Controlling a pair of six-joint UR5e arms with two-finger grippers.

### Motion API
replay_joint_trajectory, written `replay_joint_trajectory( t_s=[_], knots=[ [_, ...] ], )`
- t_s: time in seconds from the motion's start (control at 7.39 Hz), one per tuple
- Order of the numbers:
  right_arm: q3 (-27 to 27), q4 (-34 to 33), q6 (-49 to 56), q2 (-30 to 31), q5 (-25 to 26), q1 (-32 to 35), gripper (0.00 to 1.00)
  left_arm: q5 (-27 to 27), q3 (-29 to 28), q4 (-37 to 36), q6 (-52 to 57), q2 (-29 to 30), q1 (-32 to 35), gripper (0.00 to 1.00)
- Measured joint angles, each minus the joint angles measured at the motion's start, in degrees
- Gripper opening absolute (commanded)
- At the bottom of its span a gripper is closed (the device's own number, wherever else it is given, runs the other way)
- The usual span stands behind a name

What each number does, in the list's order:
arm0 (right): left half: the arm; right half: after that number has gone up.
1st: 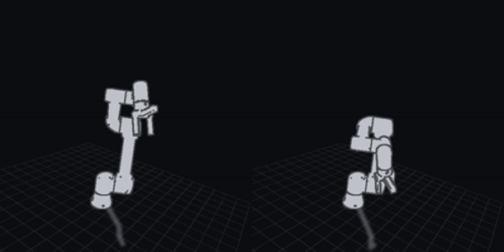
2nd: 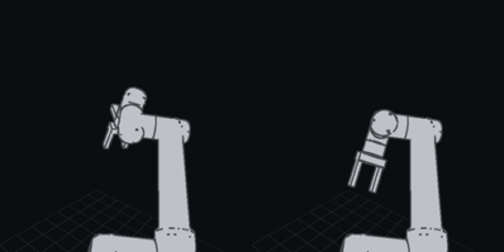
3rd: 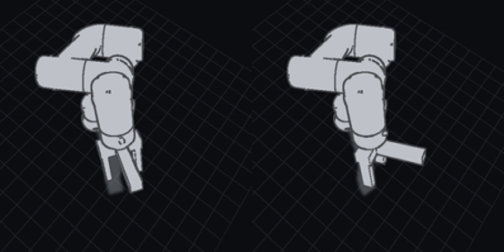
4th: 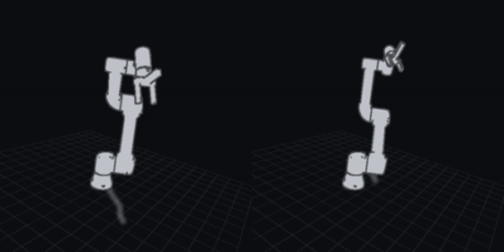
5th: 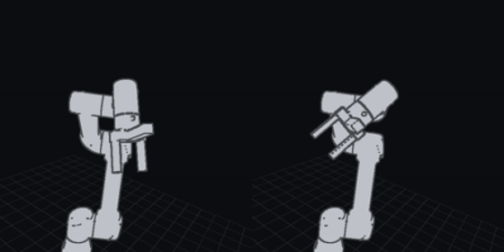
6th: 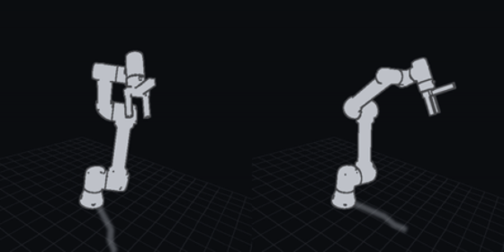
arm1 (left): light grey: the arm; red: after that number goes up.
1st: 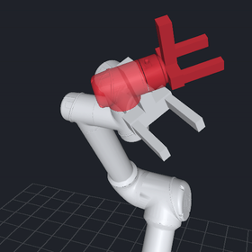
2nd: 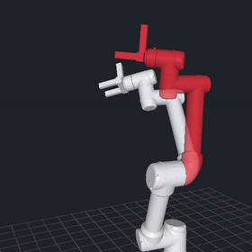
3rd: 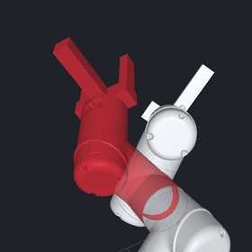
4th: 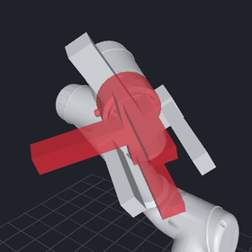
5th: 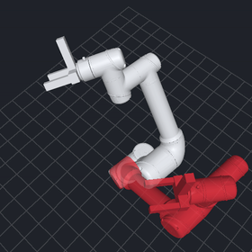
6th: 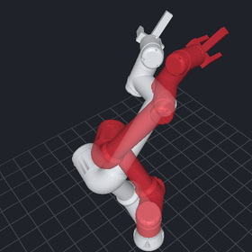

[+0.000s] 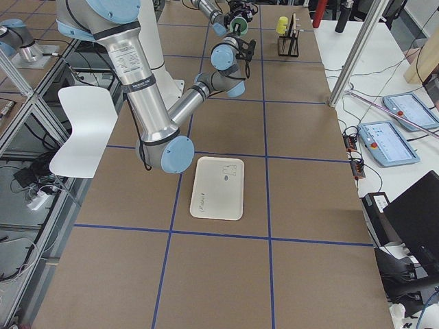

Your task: Left arm grabs green cup and hands to right arm on tray

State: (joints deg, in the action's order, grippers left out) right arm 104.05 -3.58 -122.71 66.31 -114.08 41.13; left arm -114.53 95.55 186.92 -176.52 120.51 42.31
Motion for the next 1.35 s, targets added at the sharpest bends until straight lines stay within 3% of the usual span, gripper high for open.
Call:
replay_joint_trajectory(
  t_s=[0.41,0.81,1.22,1.35],
  knots=[
    [-0.3,3.1,5.4,10.2,-1.9,2.7,0.00,-4.9,0.7,-3.2,9.8,-2.2,6.1,1.00],
    [-3.6,2.0,24.9,21.4,-7.1,6.6,0.00,-19.0,1.1,-16.6,30.3,-2.2,13.7,1.00],
    [-5.0,-12.7,46.1,27.2,-26.0,20.7,0.00,-22.6,2.2,-27.7,42.3,-2.4,17.0,1.00],
    [-4.8,-18.2,49.1,28.9,-28.7,22.9,0.00,-22.8,2.4,-30.6,44.2,-2.4,17.3,1.00]
  ],
)
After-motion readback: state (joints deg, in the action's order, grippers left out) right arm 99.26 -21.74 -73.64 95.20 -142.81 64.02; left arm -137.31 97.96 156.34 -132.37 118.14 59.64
